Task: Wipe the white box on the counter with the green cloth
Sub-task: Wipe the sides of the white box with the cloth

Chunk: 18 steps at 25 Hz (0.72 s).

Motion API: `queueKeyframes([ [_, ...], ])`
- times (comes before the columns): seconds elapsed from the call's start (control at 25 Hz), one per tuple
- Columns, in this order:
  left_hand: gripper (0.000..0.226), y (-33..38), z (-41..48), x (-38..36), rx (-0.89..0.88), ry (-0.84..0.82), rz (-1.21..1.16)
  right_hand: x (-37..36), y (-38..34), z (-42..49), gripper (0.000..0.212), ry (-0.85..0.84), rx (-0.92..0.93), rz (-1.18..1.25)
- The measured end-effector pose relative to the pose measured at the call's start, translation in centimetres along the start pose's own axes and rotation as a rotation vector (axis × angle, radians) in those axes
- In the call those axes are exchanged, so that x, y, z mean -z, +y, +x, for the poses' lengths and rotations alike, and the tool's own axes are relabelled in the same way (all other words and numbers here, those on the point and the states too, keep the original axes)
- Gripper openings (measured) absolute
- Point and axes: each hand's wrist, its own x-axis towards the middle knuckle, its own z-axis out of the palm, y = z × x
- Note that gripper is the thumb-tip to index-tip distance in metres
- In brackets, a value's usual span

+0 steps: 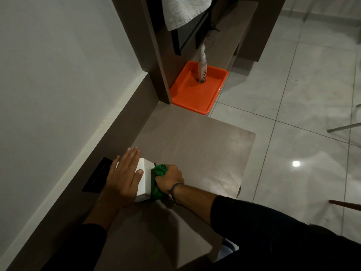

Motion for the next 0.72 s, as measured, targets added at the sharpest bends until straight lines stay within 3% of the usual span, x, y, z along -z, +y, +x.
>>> queueKeyframes([
  [0.08,0.062,-0.3,0.6,0.5,0.124,-0.11,-0.064,0.0,0.8,-1.3,0.038,-0.034,0.07,0.053],
  [0.16,0.058,-0.4,0.0,0.0,0.075,-0.111,-0.032,-0.1,1.5,-1.3,0.034,-0.006,0.074,0.055],
  [0.32,0.063,-0.3,0.3,0.4,0.189,-0.197,-0.152,-0.3,1.1,0.2,0.037,0.036,-0.075,0.007],
  [0.52,0.062,-0.4,0.2,0.3,0.165,-0.231,-0.081,-0.3,2.3,-1.8,0.033,-0.037,0.064,0.091],
  [0.72,0.063,-0.4,0.6,0.6,0.221,-0.248,-0.161,-0.8,1.7,1.1,0.036,0.062,-0.058,-0.057],
])
